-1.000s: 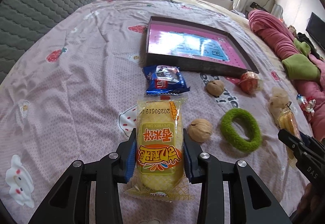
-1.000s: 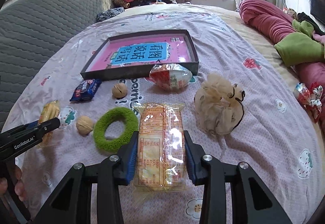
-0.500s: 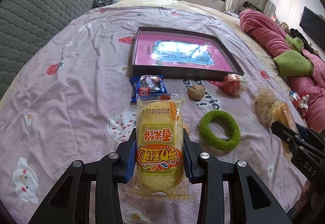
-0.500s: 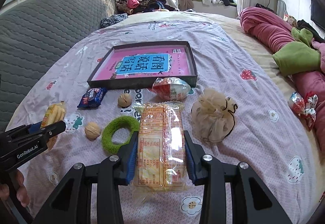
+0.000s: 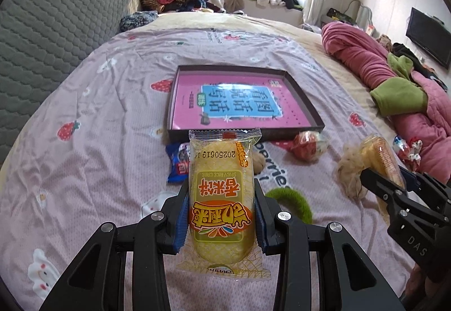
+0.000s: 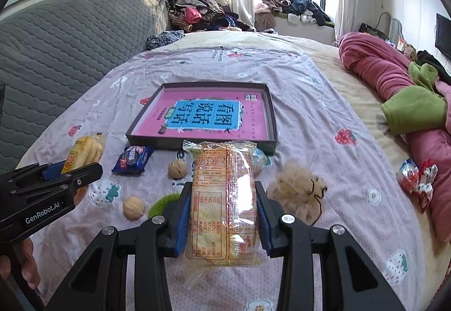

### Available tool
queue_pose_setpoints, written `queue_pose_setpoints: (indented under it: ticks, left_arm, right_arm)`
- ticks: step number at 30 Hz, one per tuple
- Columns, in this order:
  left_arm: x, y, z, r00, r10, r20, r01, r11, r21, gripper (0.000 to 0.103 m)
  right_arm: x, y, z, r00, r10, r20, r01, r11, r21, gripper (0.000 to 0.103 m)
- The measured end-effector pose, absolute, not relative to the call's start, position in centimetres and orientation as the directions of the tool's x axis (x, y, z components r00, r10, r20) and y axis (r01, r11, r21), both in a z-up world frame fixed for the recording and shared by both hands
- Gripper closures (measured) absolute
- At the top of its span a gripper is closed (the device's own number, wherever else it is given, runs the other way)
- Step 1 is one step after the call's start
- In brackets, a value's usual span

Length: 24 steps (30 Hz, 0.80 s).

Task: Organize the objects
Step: 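Carry the yellow cake and bread loaf with both tools over the tray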

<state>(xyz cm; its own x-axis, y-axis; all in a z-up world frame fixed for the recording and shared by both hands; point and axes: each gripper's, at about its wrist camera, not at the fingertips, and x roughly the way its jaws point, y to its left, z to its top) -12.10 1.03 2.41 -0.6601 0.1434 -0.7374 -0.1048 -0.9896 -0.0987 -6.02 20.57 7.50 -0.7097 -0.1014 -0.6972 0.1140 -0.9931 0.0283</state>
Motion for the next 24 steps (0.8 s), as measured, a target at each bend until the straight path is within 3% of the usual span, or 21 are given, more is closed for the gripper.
queue_pose_setpoints:
  ticks: [24]
  left_arm:
    - [-16.6,1.4,1.8,-0.659,0.136,-0.74,-0.098,-0.991,-0.096,0.063]
  right_arm:
    - [-10.3,19.3,5.9,-0.71,-0.129,-0.692,0.14,-0.989,0.041,0.063]
